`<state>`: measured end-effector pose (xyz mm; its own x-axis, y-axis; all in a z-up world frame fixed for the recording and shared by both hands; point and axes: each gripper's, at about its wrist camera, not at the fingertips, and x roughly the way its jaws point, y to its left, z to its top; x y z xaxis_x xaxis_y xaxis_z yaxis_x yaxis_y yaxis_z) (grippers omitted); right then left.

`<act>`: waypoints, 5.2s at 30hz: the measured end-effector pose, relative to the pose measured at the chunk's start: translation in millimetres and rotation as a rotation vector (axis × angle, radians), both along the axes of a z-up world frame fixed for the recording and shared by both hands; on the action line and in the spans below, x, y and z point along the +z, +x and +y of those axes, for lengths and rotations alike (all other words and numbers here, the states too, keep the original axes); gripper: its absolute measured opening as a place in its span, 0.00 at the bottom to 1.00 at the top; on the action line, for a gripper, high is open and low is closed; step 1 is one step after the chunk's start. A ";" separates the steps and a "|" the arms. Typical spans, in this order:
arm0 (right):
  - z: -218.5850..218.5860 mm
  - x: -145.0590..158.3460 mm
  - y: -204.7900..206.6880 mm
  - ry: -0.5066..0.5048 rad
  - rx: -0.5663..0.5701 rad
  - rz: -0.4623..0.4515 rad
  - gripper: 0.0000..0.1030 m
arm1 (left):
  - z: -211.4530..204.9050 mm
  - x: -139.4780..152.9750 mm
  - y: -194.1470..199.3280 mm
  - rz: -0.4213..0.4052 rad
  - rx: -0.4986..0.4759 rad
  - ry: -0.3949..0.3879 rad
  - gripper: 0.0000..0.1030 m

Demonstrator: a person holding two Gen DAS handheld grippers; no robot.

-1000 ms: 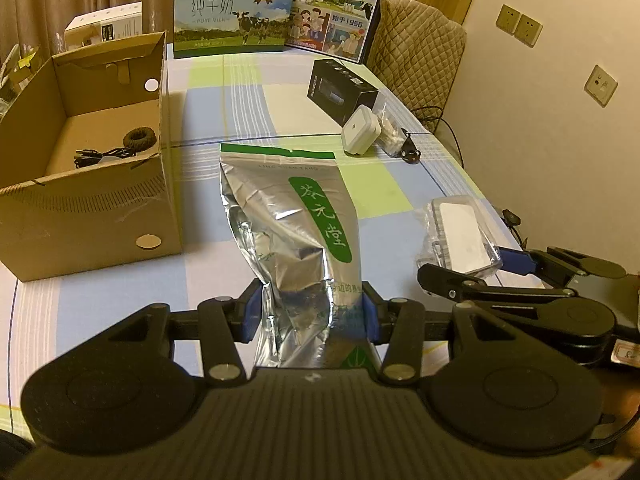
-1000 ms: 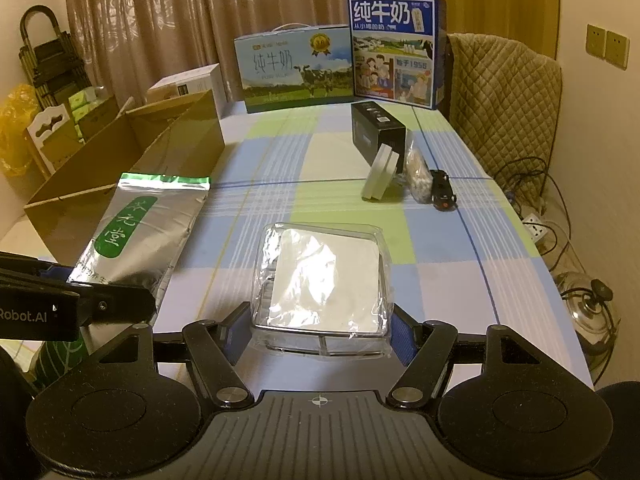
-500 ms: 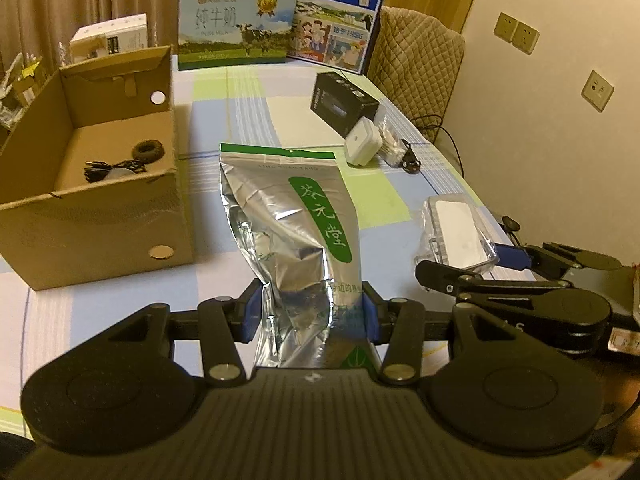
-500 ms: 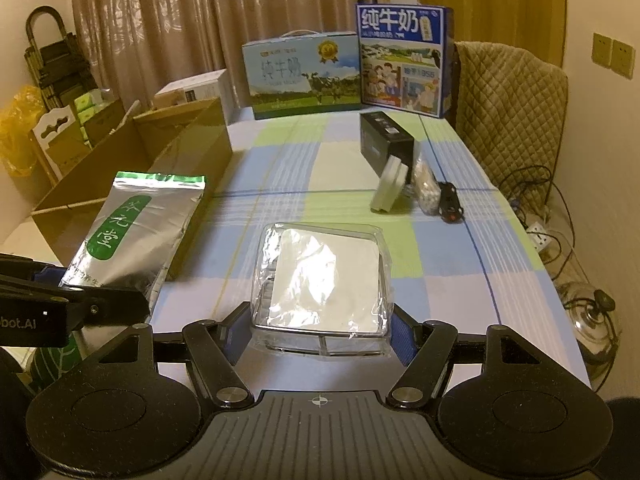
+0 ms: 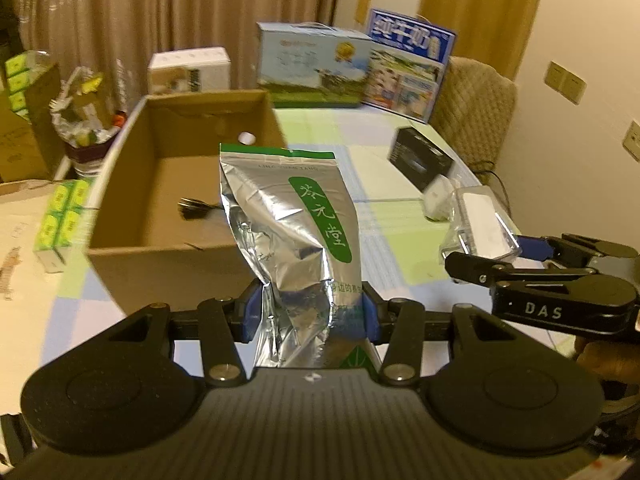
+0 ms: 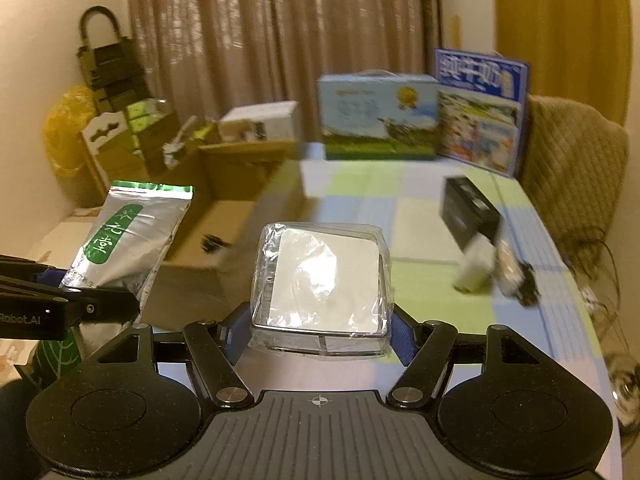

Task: Organize objects
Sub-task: 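Carry the foil bag with the left tool while the right tool carries the package to the box, then open the left tool to drop the foil bag into the box, then open the right tool to drop the clear package into the box, then move both tools back toward the remaining items on the table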

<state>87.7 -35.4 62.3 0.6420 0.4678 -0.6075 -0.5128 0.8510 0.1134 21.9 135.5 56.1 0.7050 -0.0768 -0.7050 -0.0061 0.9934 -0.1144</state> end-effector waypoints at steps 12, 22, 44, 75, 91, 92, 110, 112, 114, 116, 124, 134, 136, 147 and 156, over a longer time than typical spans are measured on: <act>64.5 20.3 12.7 0.020 0.110 -0.034 0.64 | 57.4 18.3 2.1 -0.014 0.053 0.064 0.42; 88.1 27.3 31.1 0.023 0.129 -0.016 0.64 | 78.9 23.5 17.3 -0.014 0.034 0.080 0.42; 138.0 29.0 79.7 0.028 0.158 0.018 0.64 | 120.5 35.4 95.7 -0.005 0.011 0.132 0.42; 138.1 30.6 86.4 0.052 0.139 0.028 0.64 | 131.1 23.9 98.6 -0.011 0.072 0.119 0.54; 143.8 34.4 82.4 0.054 0.143 0.026 0.65 | 132.0 19.5 90.4 -0.010 0.082 0.110 0.60; 144.7 34.9 82.7 0.056 0.143 0.026 0.65 | 132.7 19.4 89.8 -0.010 0.083 0.109 0.61; 142.5 35.4 97.2 0.115 0.126 0.015 0.79 | 141.5 11.5 87.6 0.002 0.110 0.083 0.70; 137.9 34.5 97.4 0.111 0.114 0.026 0.79 | 139.2 10.6 86.6 0.003 0.109 0.080 0.71; 131.4 34.1 95.8 0.112 0.104 0.032 0.79 | 136.2 10.8 84.4 0.002 0.109 0.074 0.72; 124.0 33.8 92.1 0.117 0.095 0.038 0.79 | 132.7 11.1 81.9 0.000 0.109 0.069 0.72; 96.5 37.1 74.5 0.128 0.062 0.064 0.79 | 113.6 17.0 68.4 -0.015 0.100 0.055 0.79; 52.0 38.8 53.8 0.140 0.011 0.083 0.79 | 79.0 26.2 53.2 -0.039 0.076 0.046 0.87; 41.8 38.5 50.4 0.139 -0.003 0.084 0.79 | 70.9 27.7 51.3 -0.044 0.067 0.044 0.88; -11.5 42.8 36.9 0.118 -0.082 0.056 0.79 | 30.8 33.0 49.5 -0.074 0.017 0.026 0.99; -67.8 29.0 27.1 0.079 -0.176 0.059 0.79 | -7.2 28.9 55.8 -0.087 -0.053 -0.015 0.99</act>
<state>114.8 -103.2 91.4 0.6827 0.3993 -0.6120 -0.3475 0.9141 0.2088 77.7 128.4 85.0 0.7580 -0.1257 -0.6400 0.0570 0.9903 -0.1270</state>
